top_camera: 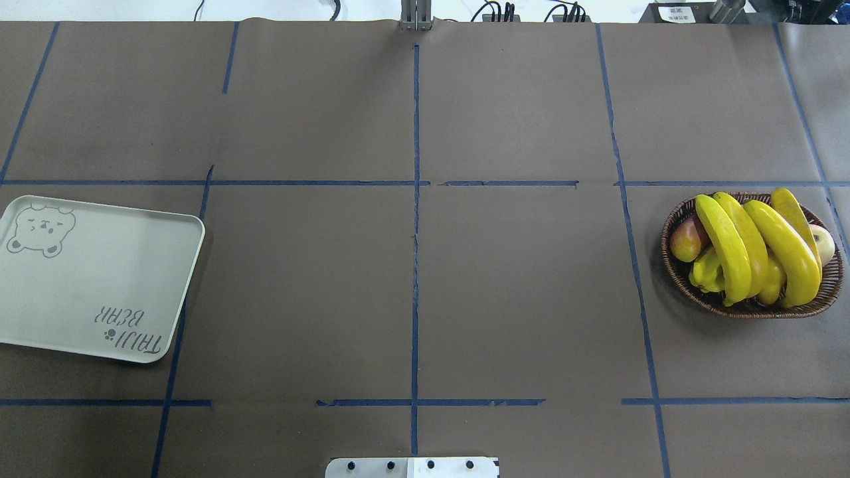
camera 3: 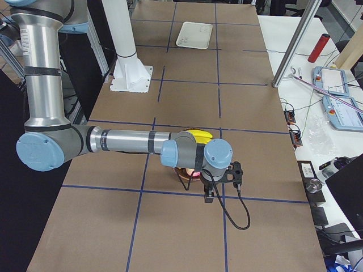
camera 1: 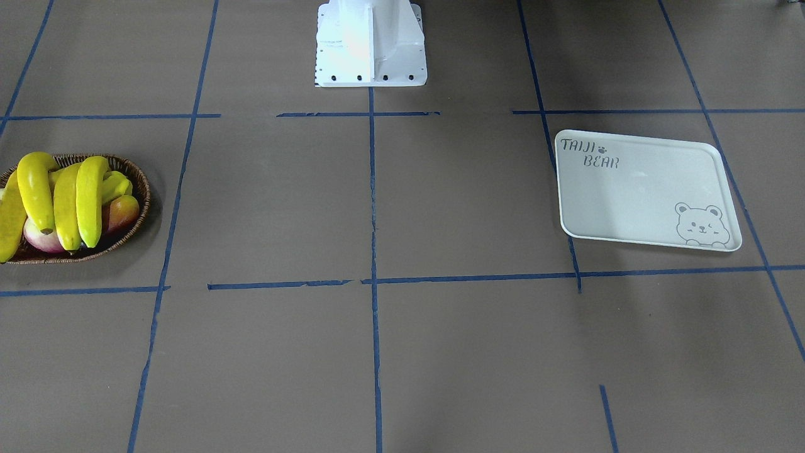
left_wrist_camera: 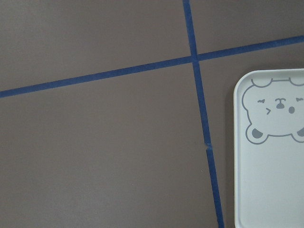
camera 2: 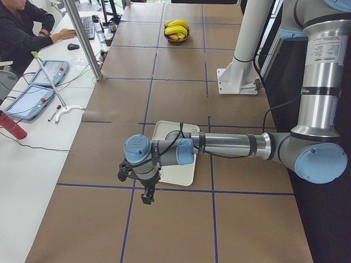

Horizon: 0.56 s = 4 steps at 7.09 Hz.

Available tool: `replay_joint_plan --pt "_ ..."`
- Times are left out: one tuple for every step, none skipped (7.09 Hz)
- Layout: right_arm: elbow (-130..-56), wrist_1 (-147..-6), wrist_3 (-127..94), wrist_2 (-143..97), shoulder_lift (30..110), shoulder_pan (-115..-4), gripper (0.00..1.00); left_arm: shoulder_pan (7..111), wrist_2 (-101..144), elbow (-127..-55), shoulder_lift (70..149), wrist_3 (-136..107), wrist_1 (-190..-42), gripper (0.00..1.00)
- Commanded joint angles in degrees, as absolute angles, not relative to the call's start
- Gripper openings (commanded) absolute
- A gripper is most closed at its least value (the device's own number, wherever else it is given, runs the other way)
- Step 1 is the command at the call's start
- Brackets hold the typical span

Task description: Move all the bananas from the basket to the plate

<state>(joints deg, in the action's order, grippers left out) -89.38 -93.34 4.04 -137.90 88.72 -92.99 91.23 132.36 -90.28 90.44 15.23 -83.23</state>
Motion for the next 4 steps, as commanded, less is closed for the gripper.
replay_joint_plan --pt "-89.4 -93.3 4.0 -137.9 88.7 -93.0 1.0 91.2 132.4 -90.4 90.4 15.2 -83.2 1.0" --pt "-89.4 -93.3 4.0 -137.9 88.6 -93.0 1.0 91.2 132.4 -90.4 90.4 15.2 -83.2 1.0" --pt "-89.6 -93.3 4.0 -137.9 88.6 -93.0 1.0 91.2 132.4 -90.4 90.5 15.3 -83.2 1.0" --pt "-89.8 -93.3 3.9 -137.9 88.6 -92.9 1.0 91.2 132.5 -90.5 90.6 15.2 -83.3 1.0"
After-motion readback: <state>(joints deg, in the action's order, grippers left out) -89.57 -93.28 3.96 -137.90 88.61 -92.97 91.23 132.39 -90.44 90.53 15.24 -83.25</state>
